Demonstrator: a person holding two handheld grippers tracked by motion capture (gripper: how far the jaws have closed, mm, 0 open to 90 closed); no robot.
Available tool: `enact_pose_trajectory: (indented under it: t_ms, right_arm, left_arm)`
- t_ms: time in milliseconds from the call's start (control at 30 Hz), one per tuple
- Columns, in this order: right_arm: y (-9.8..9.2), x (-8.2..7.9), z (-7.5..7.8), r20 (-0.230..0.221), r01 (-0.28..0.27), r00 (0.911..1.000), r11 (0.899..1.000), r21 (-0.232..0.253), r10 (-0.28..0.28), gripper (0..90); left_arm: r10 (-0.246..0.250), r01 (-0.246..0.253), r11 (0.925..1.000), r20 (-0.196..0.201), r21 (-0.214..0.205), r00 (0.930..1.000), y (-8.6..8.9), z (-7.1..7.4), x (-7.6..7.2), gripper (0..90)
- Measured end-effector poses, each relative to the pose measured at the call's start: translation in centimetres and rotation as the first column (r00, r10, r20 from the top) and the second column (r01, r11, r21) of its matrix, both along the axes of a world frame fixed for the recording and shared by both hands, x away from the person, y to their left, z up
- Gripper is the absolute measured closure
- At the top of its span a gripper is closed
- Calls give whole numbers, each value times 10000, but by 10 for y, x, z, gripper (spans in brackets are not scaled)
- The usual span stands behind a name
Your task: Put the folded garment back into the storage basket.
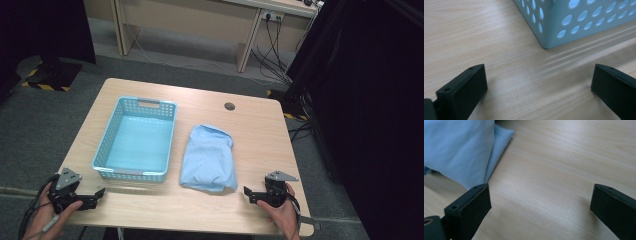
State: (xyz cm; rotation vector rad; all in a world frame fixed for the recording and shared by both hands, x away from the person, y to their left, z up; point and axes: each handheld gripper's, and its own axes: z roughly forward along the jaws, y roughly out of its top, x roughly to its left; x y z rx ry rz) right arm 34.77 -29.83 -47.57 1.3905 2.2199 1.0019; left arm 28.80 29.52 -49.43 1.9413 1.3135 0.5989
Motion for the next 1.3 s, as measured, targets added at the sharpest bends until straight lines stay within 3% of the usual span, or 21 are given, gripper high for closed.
enact_pose_trajectory:
  t_ms: [233,500,1300]
  right_arm:
    - [2,-2,10,253,-187,9996,9926,1198,158,36]
    - [10,-1,19,306,-617,9979,9742,2172,564,36]
    - [32,7,25,383,-1210,9926,9687,2169,1154,40]
  left_arm:
    - [1,-1,10000,1,0,10000,0,0,0,0]
    - [1,-1,10000,2,-3,10000,0,0,0,0]
    - [0,0,10000,2,-5,10000,0,0,0,0]
